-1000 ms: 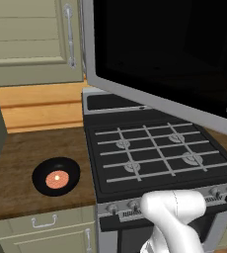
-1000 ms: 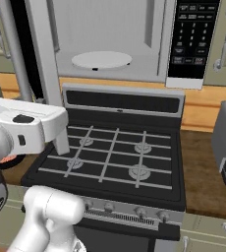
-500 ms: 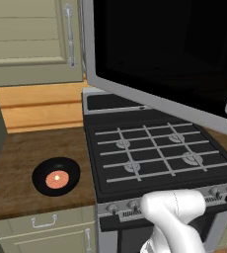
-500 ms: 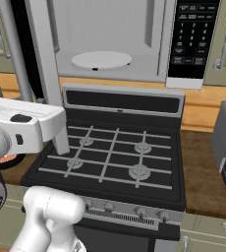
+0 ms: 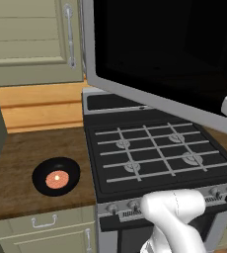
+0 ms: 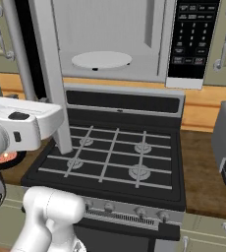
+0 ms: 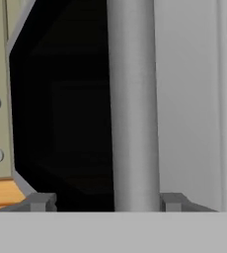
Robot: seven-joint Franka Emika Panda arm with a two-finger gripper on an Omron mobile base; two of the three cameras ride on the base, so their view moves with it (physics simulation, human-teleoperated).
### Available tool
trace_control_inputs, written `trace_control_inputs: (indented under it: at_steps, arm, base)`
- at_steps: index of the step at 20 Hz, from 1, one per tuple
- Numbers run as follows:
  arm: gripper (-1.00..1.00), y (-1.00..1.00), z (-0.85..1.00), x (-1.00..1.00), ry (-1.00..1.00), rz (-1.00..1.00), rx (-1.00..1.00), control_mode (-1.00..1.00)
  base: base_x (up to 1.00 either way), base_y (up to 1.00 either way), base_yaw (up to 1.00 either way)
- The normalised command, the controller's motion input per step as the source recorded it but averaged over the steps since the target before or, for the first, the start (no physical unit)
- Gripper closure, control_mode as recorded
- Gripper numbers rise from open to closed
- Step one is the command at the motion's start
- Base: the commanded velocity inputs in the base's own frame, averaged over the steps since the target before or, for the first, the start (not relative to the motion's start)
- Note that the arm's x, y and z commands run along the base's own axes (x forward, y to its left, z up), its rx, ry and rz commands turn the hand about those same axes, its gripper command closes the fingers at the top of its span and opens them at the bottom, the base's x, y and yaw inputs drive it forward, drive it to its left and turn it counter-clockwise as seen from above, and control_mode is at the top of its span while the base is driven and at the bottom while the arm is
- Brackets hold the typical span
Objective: Open the microwave, place the bowl with waffle inside the microwave, then close the microwave door and turn it on.
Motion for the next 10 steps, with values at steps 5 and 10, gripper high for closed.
trace_control_inputs:
  at_steps: [5,10]
  arm:
    - [-1.00,0.00,0.00,0.00,0.00,0.00,0.00,-1.00]
    - [-1.00,0.00,0.00,-0.43,-0.03,0.00,0.00,-1.00]
  base:
    - [0.00,0.00,0.00]
    - [0.00,0.00,0.00]
